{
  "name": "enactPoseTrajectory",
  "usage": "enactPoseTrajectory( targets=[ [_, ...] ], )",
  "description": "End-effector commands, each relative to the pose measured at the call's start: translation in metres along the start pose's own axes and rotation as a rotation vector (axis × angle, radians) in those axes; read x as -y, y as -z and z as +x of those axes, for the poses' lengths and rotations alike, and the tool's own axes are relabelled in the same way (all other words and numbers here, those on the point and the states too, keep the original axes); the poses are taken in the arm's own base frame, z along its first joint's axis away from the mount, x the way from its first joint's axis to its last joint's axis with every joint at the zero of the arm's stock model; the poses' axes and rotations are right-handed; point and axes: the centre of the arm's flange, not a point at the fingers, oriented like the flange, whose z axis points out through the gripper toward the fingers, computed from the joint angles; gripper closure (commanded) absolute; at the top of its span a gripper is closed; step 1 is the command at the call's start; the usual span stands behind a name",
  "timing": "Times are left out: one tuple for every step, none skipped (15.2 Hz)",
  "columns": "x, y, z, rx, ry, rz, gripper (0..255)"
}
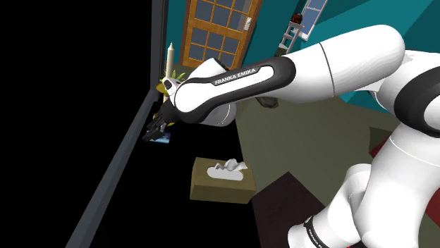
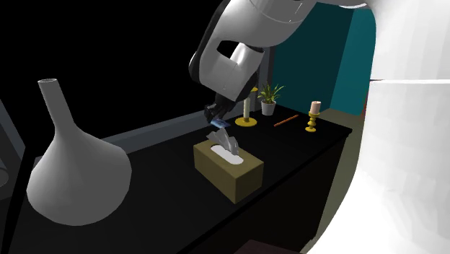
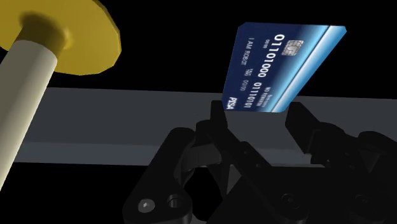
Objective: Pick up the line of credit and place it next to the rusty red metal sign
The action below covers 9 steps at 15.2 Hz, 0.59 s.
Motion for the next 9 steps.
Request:
enactPoseTrajectory(
  targets=[
    [0.000,0.008,0.006,0.000,0.000,0.000,255],
    [0.000,0.013,0.009,0.000,0.000,0.000,255],
    [0.000,0.017,0.012,0.000,0.000,0.000,255],
    [0.000,0.021,0.014,0.000,0.000,0.000,255],
    [0.000,0.026,0.017,0.000,0.000,0.000,255],
    [0.000,0.030,0.020,0.000,0.000,0.000,255],
    [0.000,0.035,0.023,0.000,0.000,0.000,255],
    [0.000,0.039,0.026,0.000,0.000,0.000,255],
    [0.000,0.043,0.029,0.000,0.000,0.000,255]
  ],
)
